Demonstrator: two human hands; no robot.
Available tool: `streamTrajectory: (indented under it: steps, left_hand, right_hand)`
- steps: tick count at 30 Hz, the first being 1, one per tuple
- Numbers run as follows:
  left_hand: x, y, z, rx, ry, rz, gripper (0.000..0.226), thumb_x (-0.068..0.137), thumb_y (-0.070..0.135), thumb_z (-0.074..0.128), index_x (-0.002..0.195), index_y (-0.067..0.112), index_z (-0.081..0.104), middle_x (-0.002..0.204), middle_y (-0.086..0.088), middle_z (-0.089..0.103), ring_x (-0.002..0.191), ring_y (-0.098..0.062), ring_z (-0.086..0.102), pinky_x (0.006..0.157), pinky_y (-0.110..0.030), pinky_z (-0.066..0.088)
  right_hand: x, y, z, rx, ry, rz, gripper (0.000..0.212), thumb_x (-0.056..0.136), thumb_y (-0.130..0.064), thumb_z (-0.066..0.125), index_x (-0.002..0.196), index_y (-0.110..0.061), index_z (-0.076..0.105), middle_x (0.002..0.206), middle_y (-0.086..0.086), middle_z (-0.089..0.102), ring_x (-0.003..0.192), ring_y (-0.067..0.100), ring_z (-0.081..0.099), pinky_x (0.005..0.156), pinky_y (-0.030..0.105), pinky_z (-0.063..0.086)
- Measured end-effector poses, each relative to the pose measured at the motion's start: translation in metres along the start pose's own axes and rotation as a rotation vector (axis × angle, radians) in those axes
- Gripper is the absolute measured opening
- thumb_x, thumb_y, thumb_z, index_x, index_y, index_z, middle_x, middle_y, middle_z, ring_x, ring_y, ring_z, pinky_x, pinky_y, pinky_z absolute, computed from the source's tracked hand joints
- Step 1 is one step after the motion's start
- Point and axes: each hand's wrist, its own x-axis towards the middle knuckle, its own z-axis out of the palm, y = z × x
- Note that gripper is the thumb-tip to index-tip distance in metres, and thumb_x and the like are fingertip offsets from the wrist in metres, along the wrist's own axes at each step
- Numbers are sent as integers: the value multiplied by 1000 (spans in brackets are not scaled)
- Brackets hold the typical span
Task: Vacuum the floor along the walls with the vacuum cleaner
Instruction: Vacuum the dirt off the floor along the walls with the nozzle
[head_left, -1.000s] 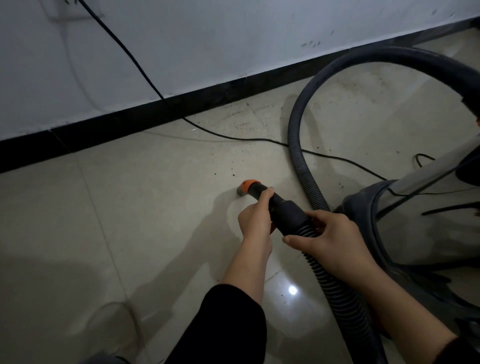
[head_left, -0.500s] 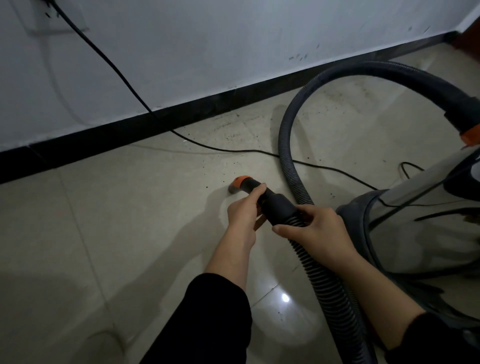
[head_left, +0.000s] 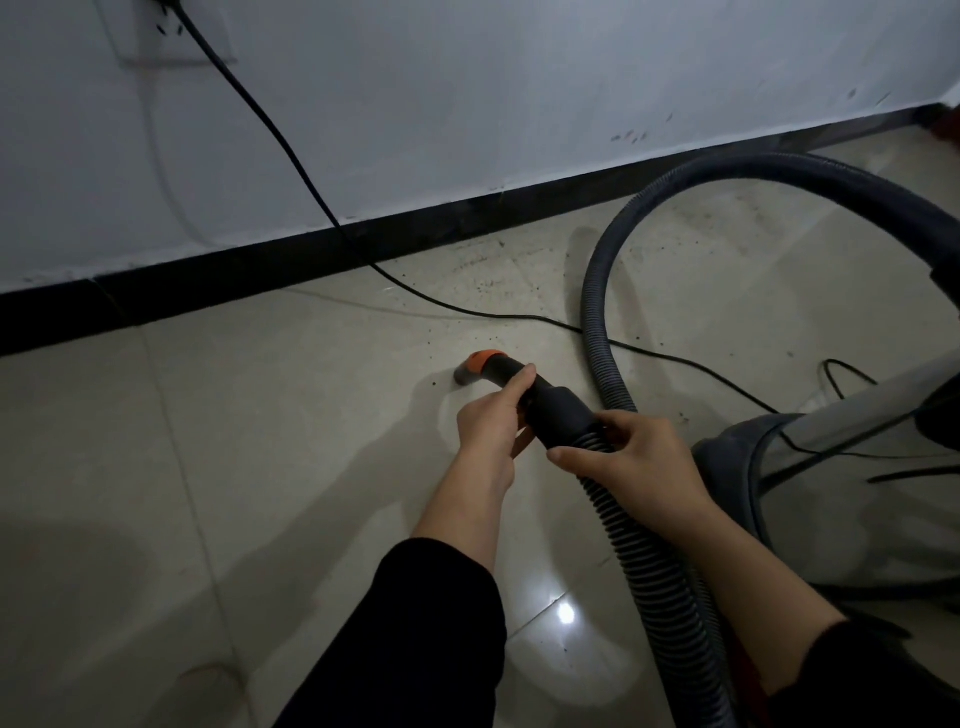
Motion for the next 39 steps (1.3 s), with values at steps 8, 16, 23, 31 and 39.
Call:
streamTrajectory:
  steps: [8, 16, 23, 31, 39]
  left_hand:
    - [1, 2, -10, -44, 51, 21, 33, 75, 31, 84, 93, 11, 65, 91, -6, 73, 95, -21, 70, 94, -40, 55]
    - [5, 10, -16, -74, 70, 35, 39, 76, 31, 84, 102, 7, 67, 96, -7, 73, 95, -19, 70, 86, -35, 59]
    - [14, 27, -21, -101, 73, 59, 30, 78, 28, 82, 96, 9, 66, 91, -6, 72, 89, -16, 70, 79, -30, 60]
    - [25, 38, -17, -98, 67, 62, 24, 79, 27, 81, 88, 12, 65, 88, -4, 70, 89, -16, 68, 81, -31, 59]
    - [33, 52, -19, -90, 76, 69, 33, 79, 31, 80, 101, 11, 66, 98, -4, 71, 94, -16, 66, 91, -36, 56]
  right_hand:
    - [4, -7, 1, -21, -70, -34, 47, 69, -38, 83, 111, -23, 68, 79, -3, 71, 65, 9, 68, 59, 24, 57]
    - [11, -12, 8, -10, -70, -56, 50, 68, -38, 84, 113, -23, 68, 82, -5, 71, 68, 7, 68, 61, 23, 56]
    - [28, -17, 24, -6, -34, -71, 48, 66, -41, 84, 109, -24, 71, 79, -8, 72, 66, 3, 67, 59, 20, 55]
    - [41, -23, 31, 15, -11, -77, 46, 68, -39, 84, 109, -26, 69, 84, -7, 71, 70, 6, 68, 64, 27, 59]
    - [53, -36, 37, -34, 6, -87, 43, 69, -39, 83, 107, -25, 70, 78, -7, 70, 66, 7, 66, 62, 30, 58]
